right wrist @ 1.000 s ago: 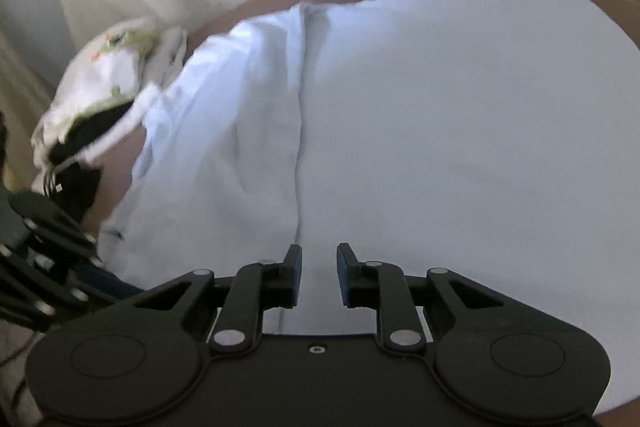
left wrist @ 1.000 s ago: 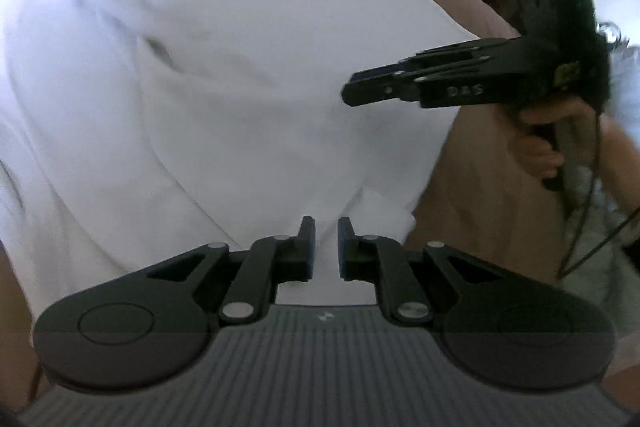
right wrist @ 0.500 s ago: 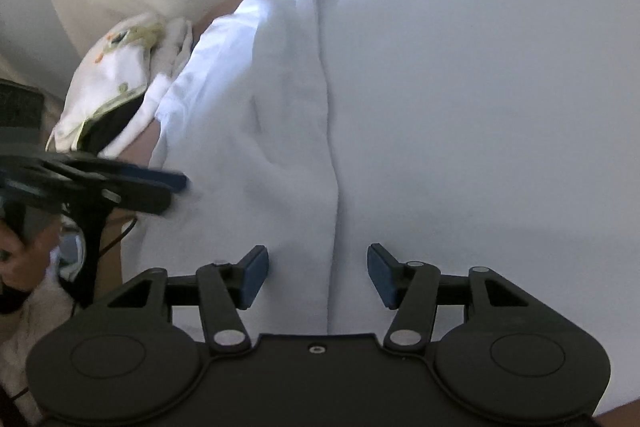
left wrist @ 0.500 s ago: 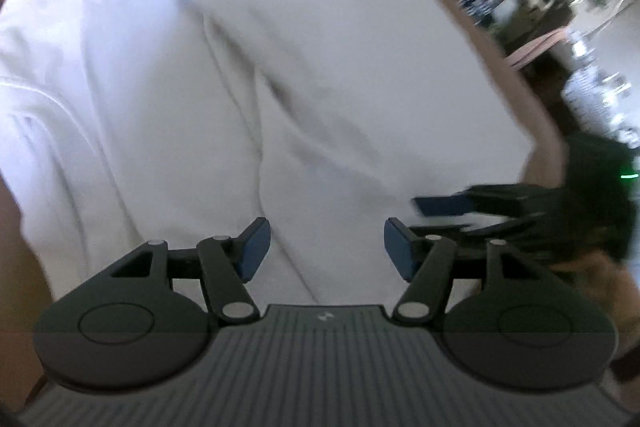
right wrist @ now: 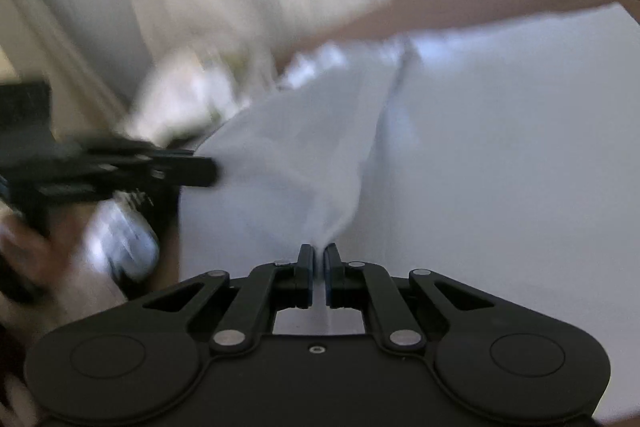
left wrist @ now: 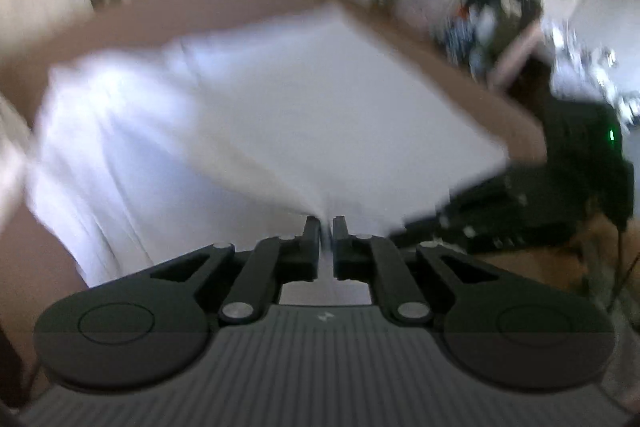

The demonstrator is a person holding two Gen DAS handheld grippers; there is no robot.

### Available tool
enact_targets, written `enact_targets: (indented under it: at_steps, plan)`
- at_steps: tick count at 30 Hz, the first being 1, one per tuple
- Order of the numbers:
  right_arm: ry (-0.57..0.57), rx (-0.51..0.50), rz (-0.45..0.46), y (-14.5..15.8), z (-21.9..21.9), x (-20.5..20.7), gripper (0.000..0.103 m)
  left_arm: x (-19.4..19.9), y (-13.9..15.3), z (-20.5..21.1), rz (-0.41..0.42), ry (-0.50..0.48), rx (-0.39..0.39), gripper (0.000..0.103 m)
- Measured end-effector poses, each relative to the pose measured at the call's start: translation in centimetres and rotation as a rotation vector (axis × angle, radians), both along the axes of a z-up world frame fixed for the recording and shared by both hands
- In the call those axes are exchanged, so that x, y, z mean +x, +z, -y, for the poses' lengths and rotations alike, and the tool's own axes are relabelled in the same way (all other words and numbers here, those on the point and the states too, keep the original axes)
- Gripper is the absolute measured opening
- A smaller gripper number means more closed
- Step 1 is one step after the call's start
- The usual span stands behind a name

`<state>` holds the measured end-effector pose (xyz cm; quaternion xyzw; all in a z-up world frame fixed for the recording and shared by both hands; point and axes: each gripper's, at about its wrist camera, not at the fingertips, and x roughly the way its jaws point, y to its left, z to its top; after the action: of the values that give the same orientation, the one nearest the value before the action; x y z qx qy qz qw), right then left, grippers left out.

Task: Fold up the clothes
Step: 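Grasp the T-shirt edge with the left gripper and lift it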

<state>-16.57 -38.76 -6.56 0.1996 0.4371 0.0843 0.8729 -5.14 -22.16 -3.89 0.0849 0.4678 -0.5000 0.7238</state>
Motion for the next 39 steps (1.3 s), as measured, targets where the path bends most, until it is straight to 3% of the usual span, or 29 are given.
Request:
enact_targets:
  at_steps: [2,4,5,6,7,8,11,14,16,18,20,24,29,31,32,33,34,37,39]
  plan:
    - [0.011,-0.082,-0.139,-2.4,-0.5,0.6,0.013,1.0,-3.1,0.9,-0.114,-0.005,0.113,0.019]
    - [-0.014,-0.081,-0.167,-3.4,-0.3,1.1,0.015,2.7,-4.0,0.2,-0.169,0.045,0.130,0.019]
    - [-0.030,-0.065,-0.154,-3.4,-0.1,1.3,0.017,3.6,-3.7,-0.4,-0.183,0.073,0.107,0.023]
    - [-0.050,-0.042,-0.126,-2.9,0.4,1.5,0.027,4.6,-3.0,-1.2,-0.191,0.104,0.059,0.036]
    - [-0.058,-0.028,-0.096,-2.3,0.8,1.8,0.039,5.6,-2.0,-2.3,-0.184,0.137,-0.004,0.043]
    - [-0.053,-0.027,-0.063,-1.5,1.3,2.2,0.041,6.4,-1.1,-3.5,-0.176,0.170,-0.065,0.052]
    - [-0.027,-0.040,0.026,0.8,3.1,4.5,0.048,10.2,-0.1,-5.6,-0.108,0.257,-0.123,0.053]
    - [-0.033,0.007,0.047,1.7,6.1,9.3,0.051,15.6,-0.7,-5.1,-0.023,0.376,-0.120,0.053]
    - [-0.065,0.079,0.038,0.8,8.2,13.6,0.051,20.1,-2.1,-4.7,0.024,0.450,-0.070,0.053]
    - [-0.120,0.152,0.021,-0.6,10.3,18.3,0.051,24.2,-4.1,-3.5,0.002,0.484,-0.040,0.053]
    - [-0.176,0.217,-0.004,-2.3,11.8,22.1,0.051,27.2,-6.5,-2.2,-0.096,0.528,-0.080,0.053]
    - [-0.243,0.320,-0.022,-5.3,12.8,27.9,0.051,29.8,-10.5,-2.0,-0.178,0.602,-0.159,0.045]
    - [-0.254,0.347,-0.053,-8.2,13.0,32.3,0.054,30.3,-14.3,-0.6,-0.203,0.573,-0.244,0.045]
    - [-0.263,0.380,-0.050,-8.8,13.2,33.0,0.055,31.1,-14.6,-0.3,-0.183,0.562,-0.254,0.011]
    - [-0.270,0.398,-0.032,-9.0,13.0,33.6,0.054,31.5,-14.5,-0.1,-0.168,0.558,-0.257,0.002]
    - [-0.268,0.377,0.000,-8.7,12.6,34.1,0.044,31.6,-13.5,-0.5,-0.143,0.558,-0.263,0.002]
    - [-0.255,0.315,0.040,-8.0,12.2,34.5,0.009,31.7,-12.5,-0.8,-0.115,0.558,-0.271,0.002]
    - [-0.223,0.157,0.158,-5.6,11.3,35.4,0.009,31.8,-9.3,-0.7,0.029,0.540,-0.300,0.001]
    - [-0.211,0.103,0.181,-4.9,10.9,35.8,0.008,32.4,-8.0,-1.0,0.105,0.557,-0.293,0.002]
